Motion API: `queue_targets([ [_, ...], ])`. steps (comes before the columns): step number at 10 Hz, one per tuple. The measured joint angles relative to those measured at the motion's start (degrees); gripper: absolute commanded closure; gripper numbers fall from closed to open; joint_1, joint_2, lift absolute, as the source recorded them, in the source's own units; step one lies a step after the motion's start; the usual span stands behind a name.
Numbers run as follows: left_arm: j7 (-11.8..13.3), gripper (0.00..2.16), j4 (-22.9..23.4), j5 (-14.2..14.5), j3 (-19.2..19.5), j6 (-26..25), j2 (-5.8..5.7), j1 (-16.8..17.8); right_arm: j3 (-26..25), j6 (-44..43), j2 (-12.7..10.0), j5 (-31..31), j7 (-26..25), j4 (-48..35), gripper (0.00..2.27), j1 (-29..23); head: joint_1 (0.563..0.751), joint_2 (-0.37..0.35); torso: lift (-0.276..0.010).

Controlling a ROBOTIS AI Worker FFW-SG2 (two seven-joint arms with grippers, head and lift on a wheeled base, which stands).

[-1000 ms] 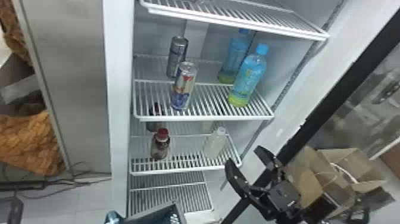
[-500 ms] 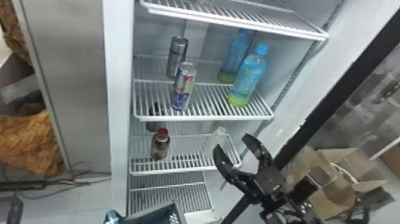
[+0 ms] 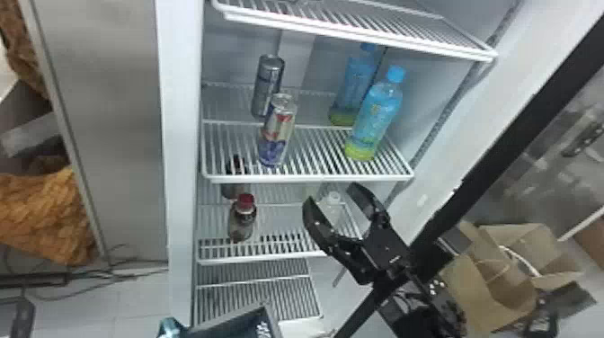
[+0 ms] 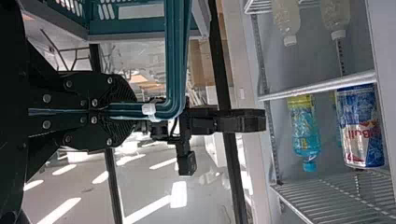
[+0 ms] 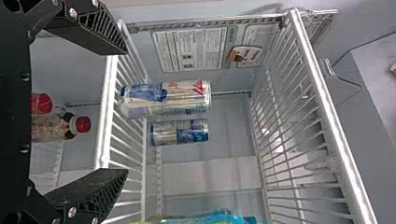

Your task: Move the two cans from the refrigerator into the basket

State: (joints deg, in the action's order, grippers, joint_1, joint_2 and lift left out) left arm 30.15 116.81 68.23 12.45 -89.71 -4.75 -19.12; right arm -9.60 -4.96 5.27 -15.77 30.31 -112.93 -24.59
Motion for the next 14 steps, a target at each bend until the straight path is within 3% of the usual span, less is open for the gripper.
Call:
queue_targets([
  [14,0.0,1.2,-0.47,-0.02,-0.45,0.0,-0.29,-0.01,9.23,4.88,1.39,2.74,-5.11,9.27,0.14,16.57,0.695,-0.214,-0.035],
])
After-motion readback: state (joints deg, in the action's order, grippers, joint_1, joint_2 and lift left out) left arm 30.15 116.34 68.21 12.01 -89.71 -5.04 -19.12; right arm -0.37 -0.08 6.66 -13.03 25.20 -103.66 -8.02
